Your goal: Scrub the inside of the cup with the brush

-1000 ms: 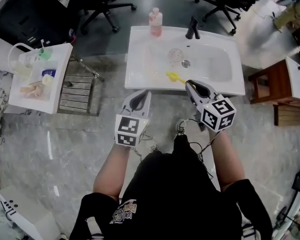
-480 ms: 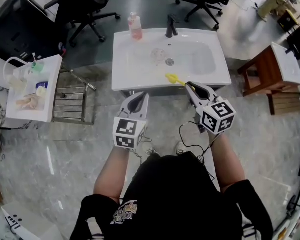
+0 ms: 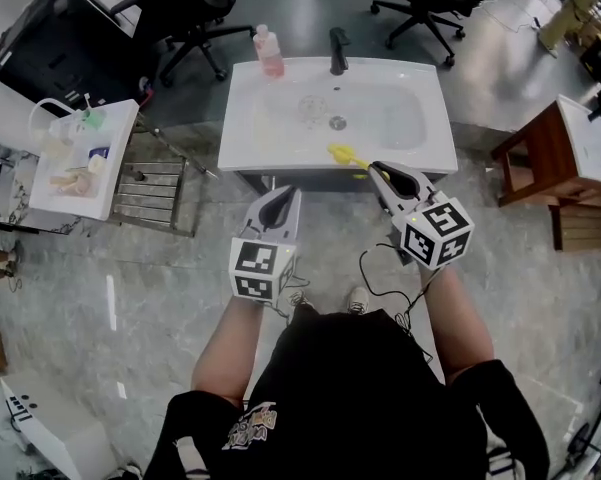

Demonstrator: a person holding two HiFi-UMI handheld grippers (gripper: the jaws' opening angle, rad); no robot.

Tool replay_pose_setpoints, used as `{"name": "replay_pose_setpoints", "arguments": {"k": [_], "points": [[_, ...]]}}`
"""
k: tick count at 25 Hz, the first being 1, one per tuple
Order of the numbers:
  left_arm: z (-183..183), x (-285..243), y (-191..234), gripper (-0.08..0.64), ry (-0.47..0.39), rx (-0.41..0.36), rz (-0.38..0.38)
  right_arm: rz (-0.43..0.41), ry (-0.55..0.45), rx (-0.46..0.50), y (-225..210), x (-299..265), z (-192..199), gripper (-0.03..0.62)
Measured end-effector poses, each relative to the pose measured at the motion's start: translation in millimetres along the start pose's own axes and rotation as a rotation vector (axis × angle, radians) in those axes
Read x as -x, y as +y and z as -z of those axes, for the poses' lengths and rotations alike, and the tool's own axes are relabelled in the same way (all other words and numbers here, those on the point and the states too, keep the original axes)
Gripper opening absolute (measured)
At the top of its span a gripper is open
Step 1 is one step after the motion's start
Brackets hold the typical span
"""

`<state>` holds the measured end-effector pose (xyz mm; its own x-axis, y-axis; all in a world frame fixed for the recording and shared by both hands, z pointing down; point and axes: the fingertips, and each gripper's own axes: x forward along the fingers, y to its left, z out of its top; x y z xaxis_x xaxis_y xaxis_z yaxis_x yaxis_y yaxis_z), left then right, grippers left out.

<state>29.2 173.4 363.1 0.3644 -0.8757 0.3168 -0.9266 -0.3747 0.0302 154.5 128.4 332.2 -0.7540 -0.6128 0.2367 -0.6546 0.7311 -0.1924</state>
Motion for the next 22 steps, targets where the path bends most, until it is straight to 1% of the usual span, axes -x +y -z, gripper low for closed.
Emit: {"name": "replay_pose_setpoints", "arguments": {"k": [4, 14, 22], "points": [[-3.0, 1.9, -19.0, 0.008, -0.001, -0.001, -0.025, -0.032, -0.019, 0.004, -4.1, 15.0, -2.0, 0.036], [-7.0, -9.6, -53.0, 0.008, -0.011, 0.016, -0.035, -0.065, -0.019, 0.014, -17.2, 36.1, 2.1, 0.037], [-6.6, -10.3, -58.6, 0.008, -0.008, 0.014, -0.05, -0.08, -0.02, 0.01, -21.1, 39.4, 4.0, 0.037]]}}
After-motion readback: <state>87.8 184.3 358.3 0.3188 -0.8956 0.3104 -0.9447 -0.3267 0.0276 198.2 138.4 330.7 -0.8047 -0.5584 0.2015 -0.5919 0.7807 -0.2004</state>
